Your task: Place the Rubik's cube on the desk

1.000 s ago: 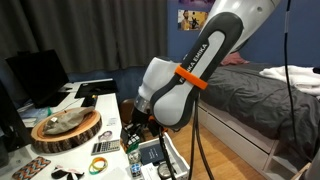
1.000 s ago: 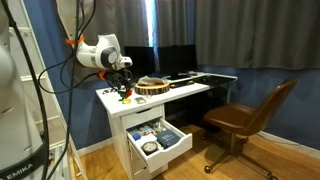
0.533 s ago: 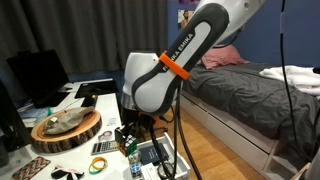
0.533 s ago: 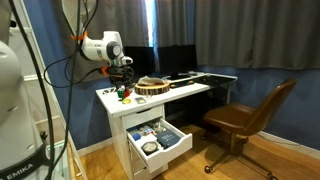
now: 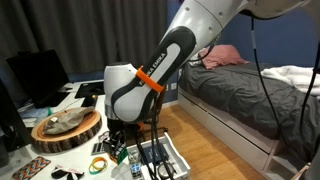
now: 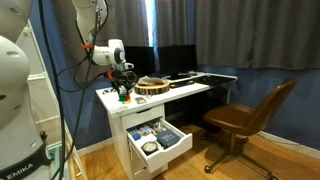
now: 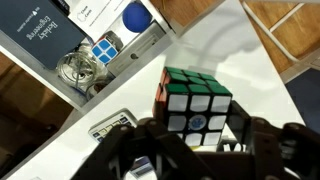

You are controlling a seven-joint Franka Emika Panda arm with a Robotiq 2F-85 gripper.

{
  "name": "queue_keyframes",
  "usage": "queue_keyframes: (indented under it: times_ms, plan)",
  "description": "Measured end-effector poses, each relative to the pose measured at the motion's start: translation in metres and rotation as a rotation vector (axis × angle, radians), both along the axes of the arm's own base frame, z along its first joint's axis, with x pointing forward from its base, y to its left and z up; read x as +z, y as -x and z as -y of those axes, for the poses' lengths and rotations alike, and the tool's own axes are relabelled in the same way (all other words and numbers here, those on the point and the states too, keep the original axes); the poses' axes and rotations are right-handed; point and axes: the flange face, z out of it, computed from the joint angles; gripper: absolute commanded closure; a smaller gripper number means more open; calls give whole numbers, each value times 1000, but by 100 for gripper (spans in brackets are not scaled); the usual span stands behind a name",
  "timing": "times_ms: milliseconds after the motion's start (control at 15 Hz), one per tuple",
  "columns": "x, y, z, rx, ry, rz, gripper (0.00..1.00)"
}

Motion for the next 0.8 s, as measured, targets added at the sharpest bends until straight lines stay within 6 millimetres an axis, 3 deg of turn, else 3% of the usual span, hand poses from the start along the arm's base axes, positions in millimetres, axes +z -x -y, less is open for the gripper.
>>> queue_keyframes:
  times_ms: [333,800]
  plan:
    - [-23,-14,-12,42,0,-10,62]
    - [-46,-26,-14,58,13,-17,62]
